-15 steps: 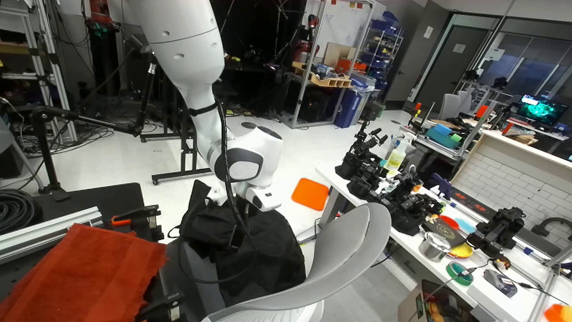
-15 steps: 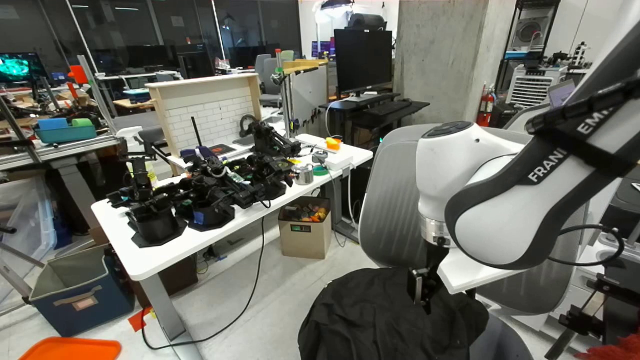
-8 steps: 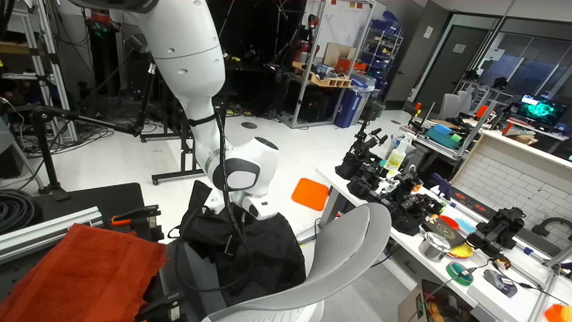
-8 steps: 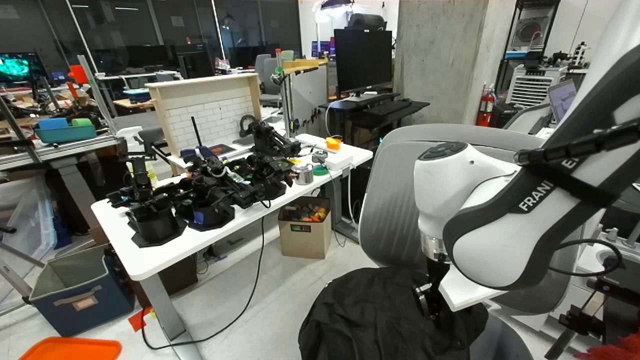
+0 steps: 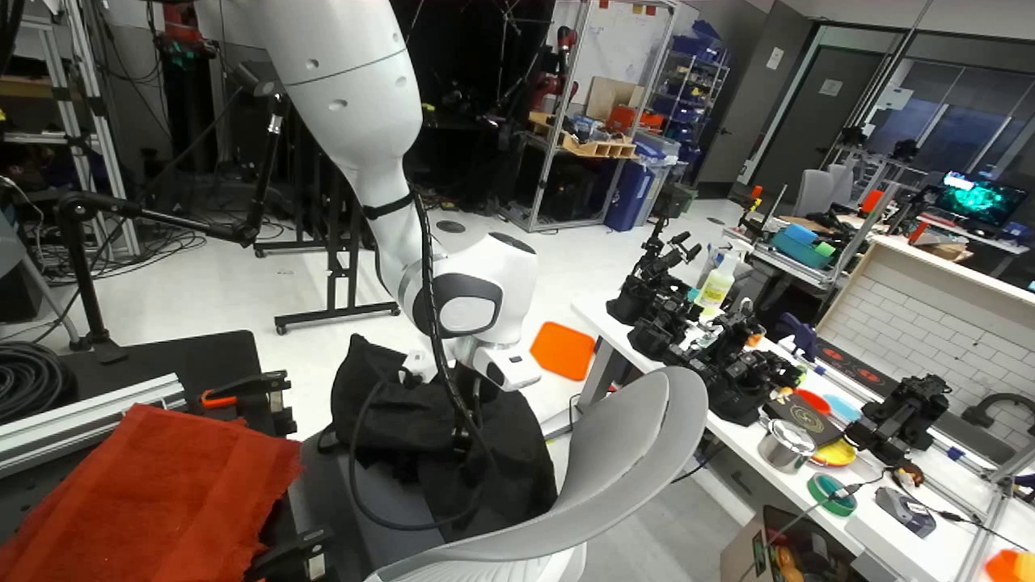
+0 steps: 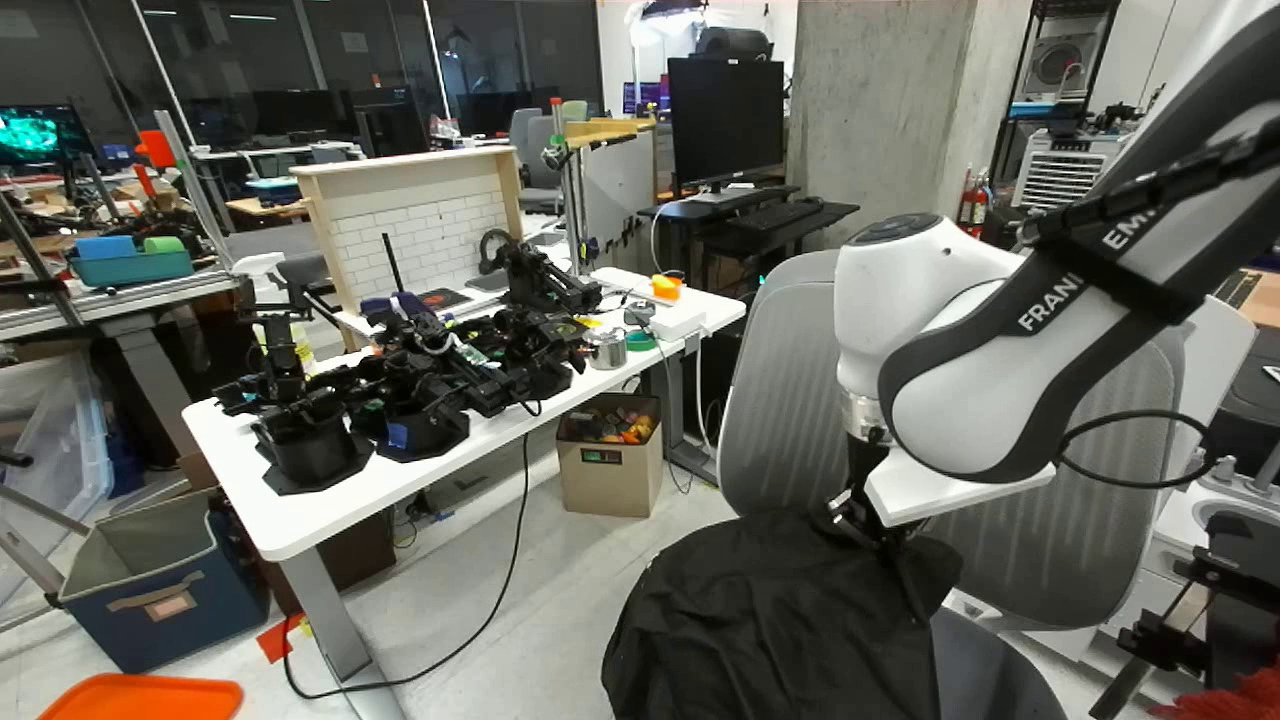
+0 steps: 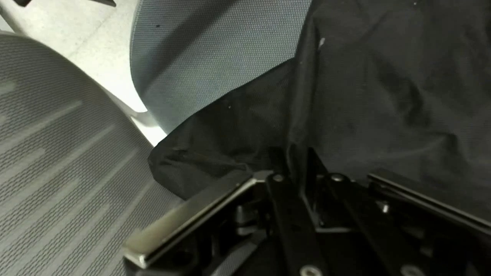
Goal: Put the black bag and the orange towel on the back rest of the chair
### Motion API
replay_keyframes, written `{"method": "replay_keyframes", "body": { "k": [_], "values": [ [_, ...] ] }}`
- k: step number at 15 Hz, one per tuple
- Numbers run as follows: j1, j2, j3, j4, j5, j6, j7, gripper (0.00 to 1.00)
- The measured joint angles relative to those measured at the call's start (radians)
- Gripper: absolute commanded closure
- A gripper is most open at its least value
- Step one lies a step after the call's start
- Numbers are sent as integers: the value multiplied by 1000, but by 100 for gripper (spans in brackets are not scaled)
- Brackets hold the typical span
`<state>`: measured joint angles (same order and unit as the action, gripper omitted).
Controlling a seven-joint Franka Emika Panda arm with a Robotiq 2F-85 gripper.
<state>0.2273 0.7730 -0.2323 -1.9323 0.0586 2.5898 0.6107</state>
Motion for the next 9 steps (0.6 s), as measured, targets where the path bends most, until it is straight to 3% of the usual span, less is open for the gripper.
{"method": "replay_keyframes", "body": {
  "k": [5,9],
  "values": [
    [-33,-71,-45,-26,-14,0,-2,99],
    [-30,-219,-71,-135,-86,25,-7,99]
  ]
}}
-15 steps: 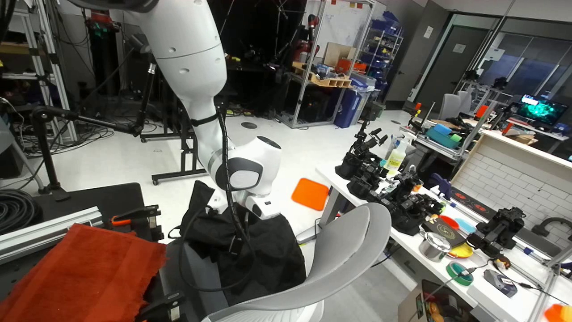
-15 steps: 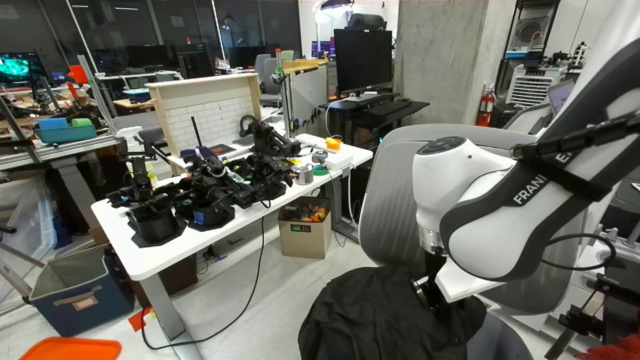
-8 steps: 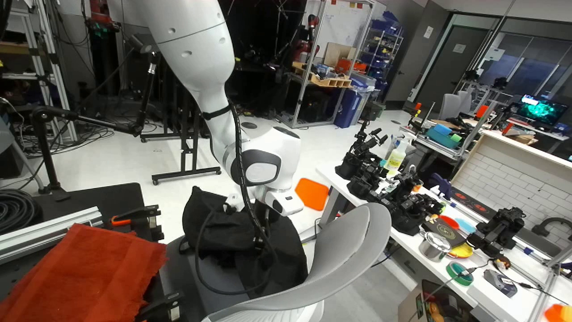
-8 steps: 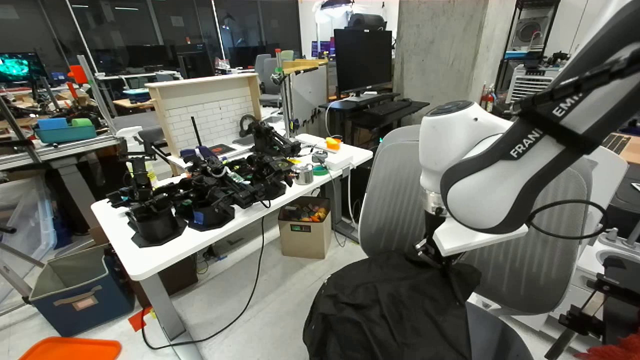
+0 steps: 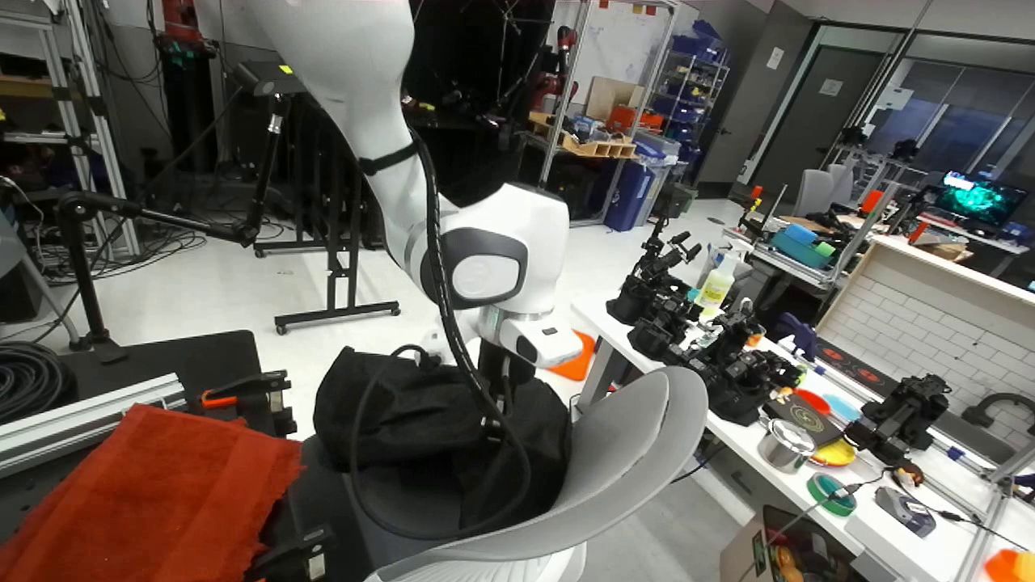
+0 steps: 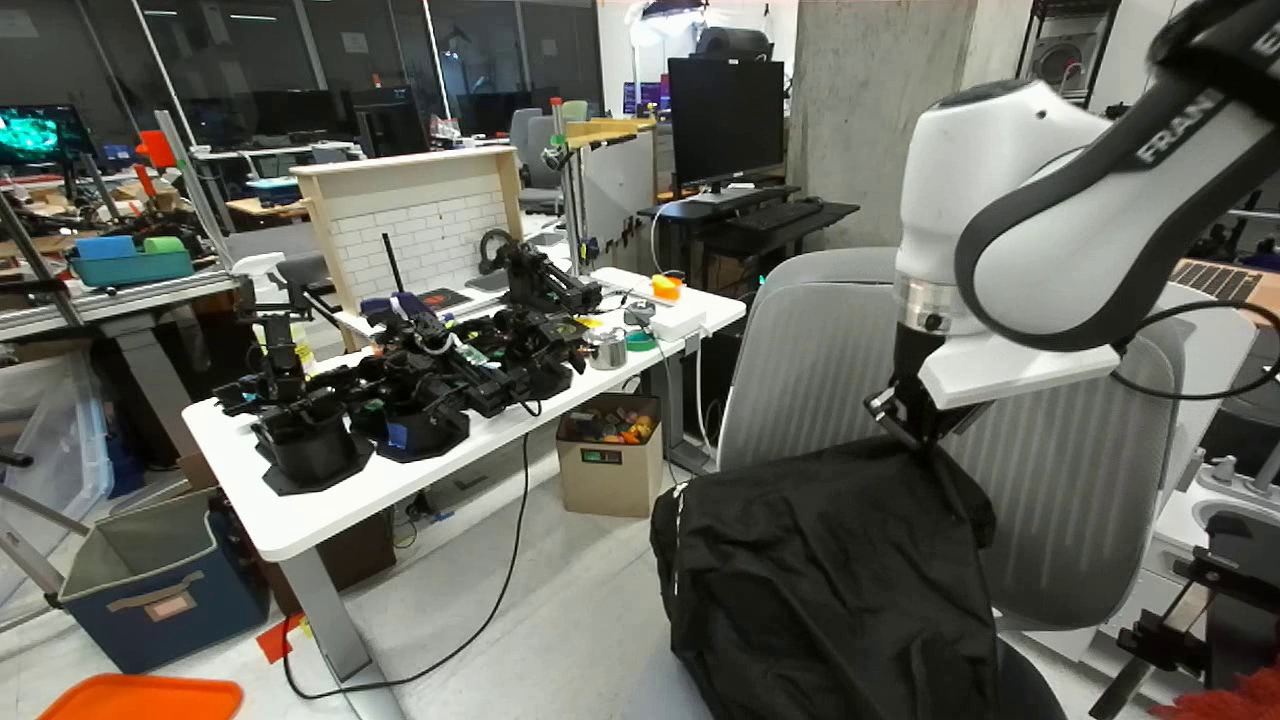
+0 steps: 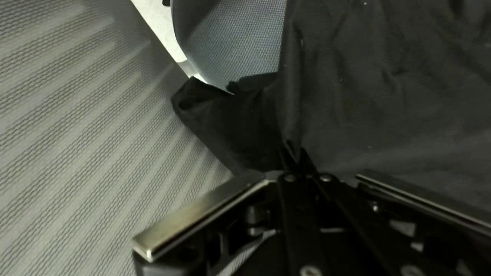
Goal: Put the black bag and the orange towel on the back rest of the chair
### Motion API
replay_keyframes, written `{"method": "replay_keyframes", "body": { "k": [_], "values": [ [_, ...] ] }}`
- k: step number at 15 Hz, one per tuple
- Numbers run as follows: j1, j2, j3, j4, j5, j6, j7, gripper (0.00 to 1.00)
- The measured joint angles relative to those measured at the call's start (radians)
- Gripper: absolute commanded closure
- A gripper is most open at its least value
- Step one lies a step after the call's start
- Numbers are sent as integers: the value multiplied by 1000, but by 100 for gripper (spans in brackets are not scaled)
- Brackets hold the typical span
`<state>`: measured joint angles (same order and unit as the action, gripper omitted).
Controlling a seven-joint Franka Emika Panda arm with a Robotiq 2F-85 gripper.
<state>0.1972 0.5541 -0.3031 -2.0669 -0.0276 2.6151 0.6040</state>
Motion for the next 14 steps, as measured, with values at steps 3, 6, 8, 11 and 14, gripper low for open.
{"method": "replay_keyframes", "body": {
  "k": [3,6,8,11,14],
  "values": [
    [33,-154,-18,-101,-115,61,9,99],
    [46,-307,-22,-158,-224,73,35,99],
    [34,-406,-12,-172,-260,56,36,99],
    [-31,-552,43,-168,-259,-33,19,99],
    [-117,-681,96,-142,-211,-133,-34,99]
  ]
}}
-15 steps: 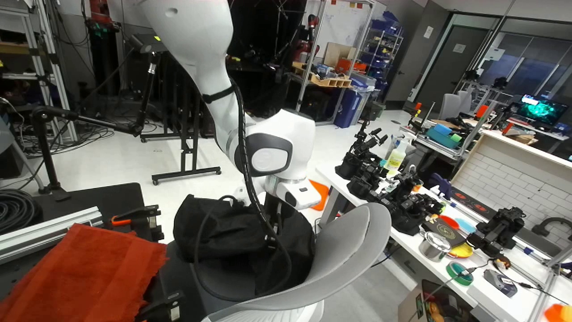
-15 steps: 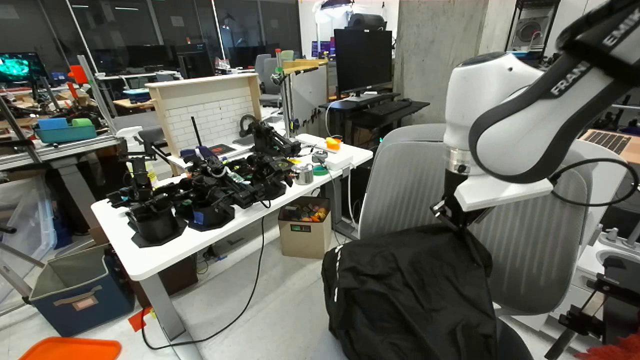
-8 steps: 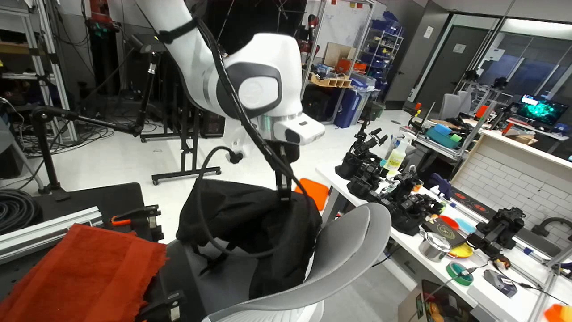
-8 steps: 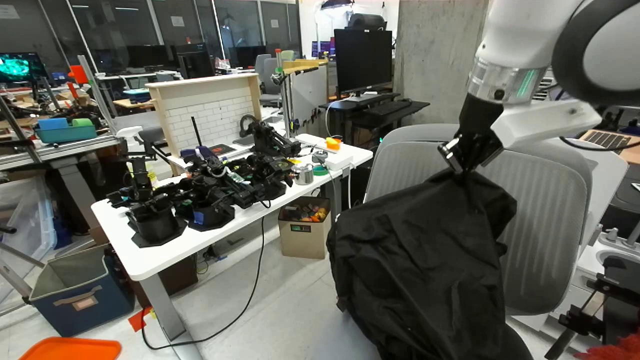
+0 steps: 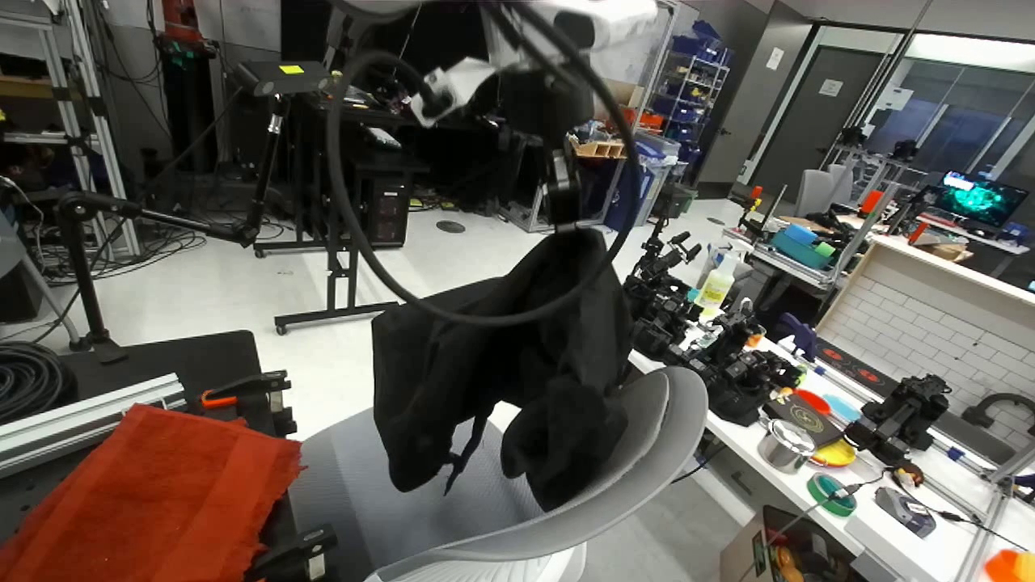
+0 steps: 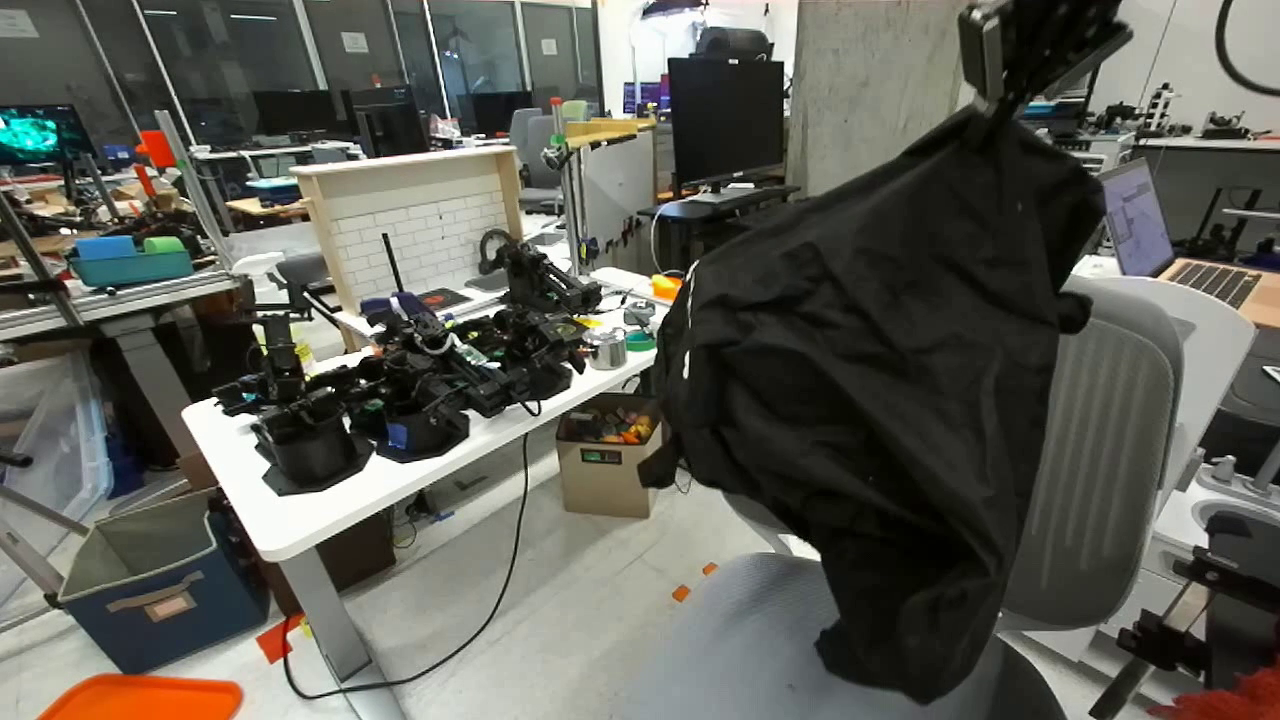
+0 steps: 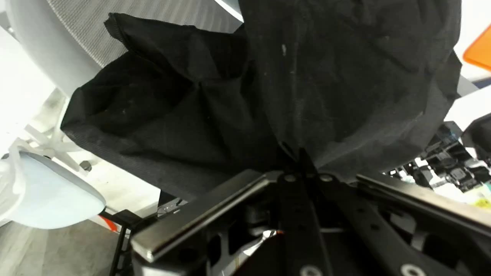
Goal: Put the black bag and the orange towel on the back rest of the chair
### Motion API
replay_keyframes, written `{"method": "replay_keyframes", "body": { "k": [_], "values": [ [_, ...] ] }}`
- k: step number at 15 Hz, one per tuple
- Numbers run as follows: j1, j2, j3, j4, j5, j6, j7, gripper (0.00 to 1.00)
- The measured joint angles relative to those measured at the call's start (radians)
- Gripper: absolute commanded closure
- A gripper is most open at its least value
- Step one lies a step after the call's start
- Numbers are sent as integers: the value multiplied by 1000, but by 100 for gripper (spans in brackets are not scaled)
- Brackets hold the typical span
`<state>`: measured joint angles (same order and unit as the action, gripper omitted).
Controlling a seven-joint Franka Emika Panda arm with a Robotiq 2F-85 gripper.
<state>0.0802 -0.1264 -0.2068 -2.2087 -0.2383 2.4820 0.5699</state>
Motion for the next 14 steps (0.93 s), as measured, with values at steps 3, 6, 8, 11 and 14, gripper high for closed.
{"method": "replay_keyframes", "body": {
  "k": [3,6,8,11,14],
  "values": [
    [-83,-83,14,70,89,-88,-80,99],
    [-171,-112,7,176,151,-153,-145,99],
    [-221,-112,-9,261,182,-197,-186,99],
    [-274,-92,-48,384,224,-268,-257,99],
    [-297,-39,-65,430,241,-289,-298,99]
  ]
}}
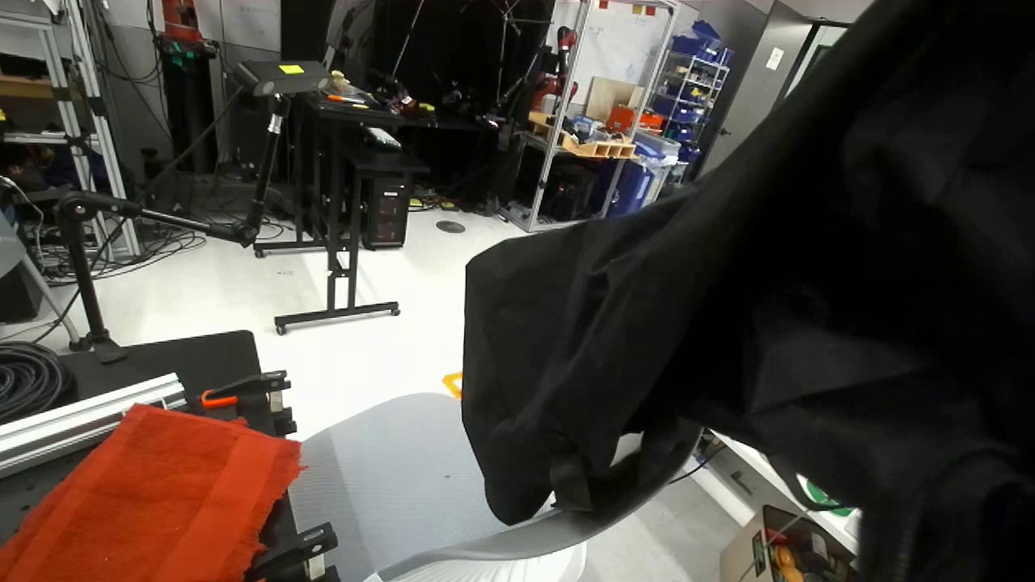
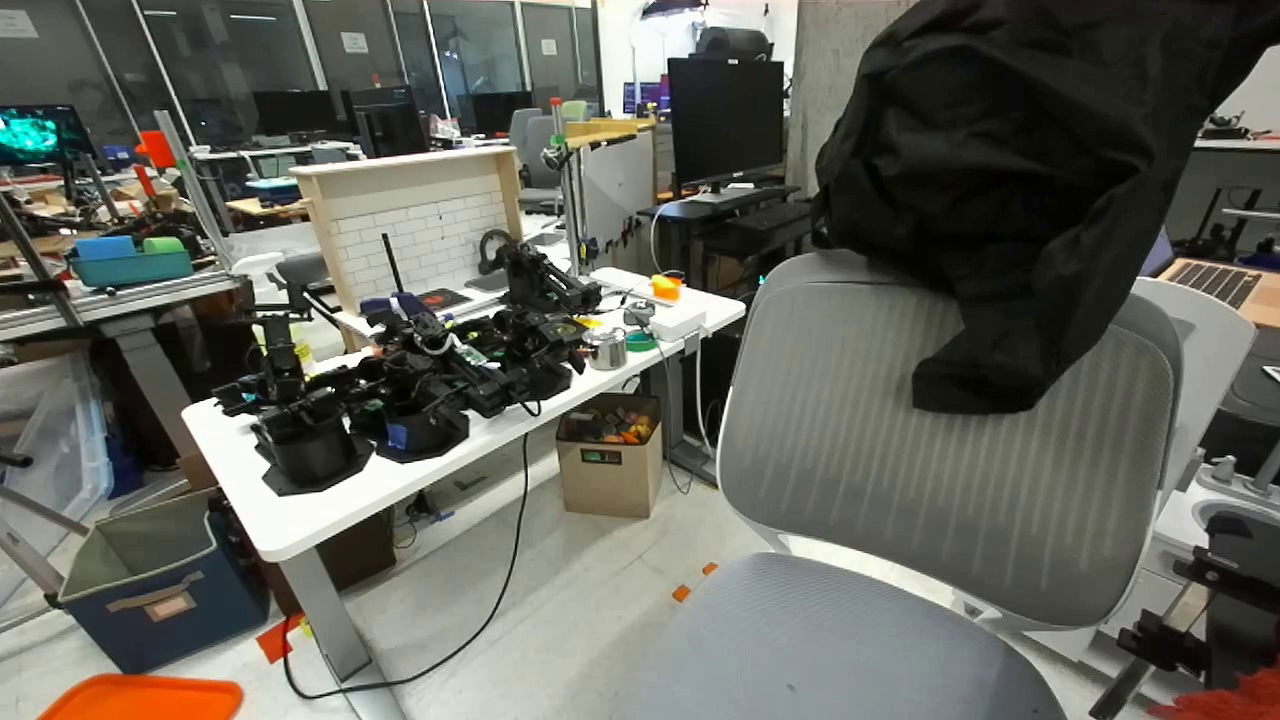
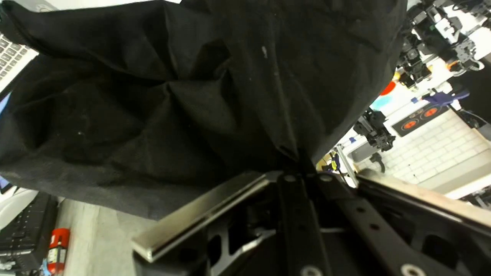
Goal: Put the black bag and the orange towel on the back rest of the chair
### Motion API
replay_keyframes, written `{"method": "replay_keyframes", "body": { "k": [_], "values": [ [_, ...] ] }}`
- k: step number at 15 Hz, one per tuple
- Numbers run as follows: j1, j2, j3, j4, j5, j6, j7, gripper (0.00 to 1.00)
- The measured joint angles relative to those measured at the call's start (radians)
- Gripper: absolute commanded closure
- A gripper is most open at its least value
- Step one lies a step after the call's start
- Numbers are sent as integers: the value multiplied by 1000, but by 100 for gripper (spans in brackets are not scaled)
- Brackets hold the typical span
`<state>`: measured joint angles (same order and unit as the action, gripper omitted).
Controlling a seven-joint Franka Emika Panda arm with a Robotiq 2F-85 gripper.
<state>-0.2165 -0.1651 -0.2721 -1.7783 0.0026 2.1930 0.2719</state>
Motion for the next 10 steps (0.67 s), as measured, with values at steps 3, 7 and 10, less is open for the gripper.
{"method": "replay_keyframes", "body": {
  "k": [3,7,10],
  "values": [
    [5,67,13,-1,1,2,-14,99],
    [25,152,46,-12,2,2,-17,99],
    [31,214,59,-10,2,2,-17,99]
  ]
}}
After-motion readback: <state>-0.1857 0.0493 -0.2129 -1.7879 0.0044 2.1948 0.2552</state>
